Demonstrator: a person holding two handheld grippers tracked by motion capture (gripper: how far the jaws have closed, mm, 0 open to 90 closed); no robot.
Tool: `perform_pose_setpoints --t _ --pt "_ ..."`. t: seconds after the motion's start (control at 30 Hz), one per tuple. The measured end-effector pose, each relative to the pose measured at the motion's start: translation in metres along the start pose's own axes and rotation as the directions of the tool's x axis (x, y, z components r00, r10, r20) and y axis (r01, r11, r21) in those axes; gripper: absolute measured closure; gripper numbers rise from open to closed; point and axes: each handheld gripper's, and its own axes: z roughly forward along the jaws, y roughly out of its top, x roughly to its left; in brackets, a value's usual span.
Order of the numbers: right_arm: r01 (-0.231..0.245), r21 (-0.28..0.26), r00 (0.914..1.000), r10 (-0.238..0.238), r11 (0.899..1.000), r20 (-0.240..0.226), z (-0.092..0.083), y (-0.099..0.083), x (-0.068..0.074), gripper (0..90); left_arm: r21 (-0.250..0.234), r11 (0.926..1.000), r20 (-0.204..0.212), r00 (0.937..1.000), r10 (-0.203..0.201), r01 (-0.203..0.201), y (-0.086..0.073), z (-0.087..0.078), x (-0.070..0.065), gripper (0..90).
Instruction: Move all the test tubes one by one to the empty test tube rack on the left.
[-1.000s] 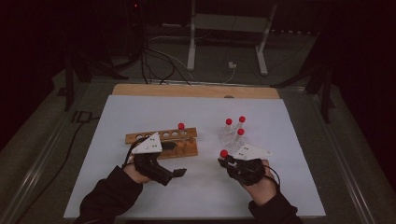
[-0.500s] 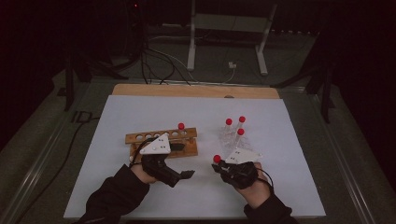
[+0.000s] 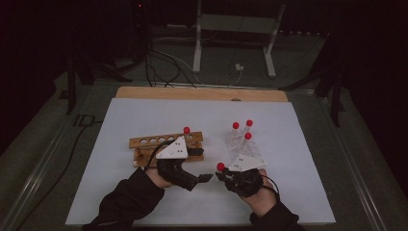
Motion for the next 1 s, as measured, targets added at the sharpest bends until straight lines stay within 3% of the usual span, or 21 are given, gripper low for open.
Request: perform_pose_setpoints --t 0.2,0.6,1.0 --pt "-0.001 0.0 1.0 0.001 1.0 -0.005 -0.001 0.0 0.001 74.7 0.017 0.9996 -0.003 0.9998 0.02 -0.02 0.003 0.012 -0.004 21.5" --pt "0.005 0.001 0.9999 -0.005 1.0 -0.016 -0.001 0.0 0.002 74.6 0.034 0.9978 -0.021 0.9981 0.058 -0.058 0.0 0.025 -0.006 50.4" --pt "0.006 0.001 0.9997 -0.006 1.0 -0.022 -0.002 0.001 0.003 74.6 0.054 0.9951 -0.009 0.9964 0.084 -0.083 -0.001 0.035 -0.009 68.2"
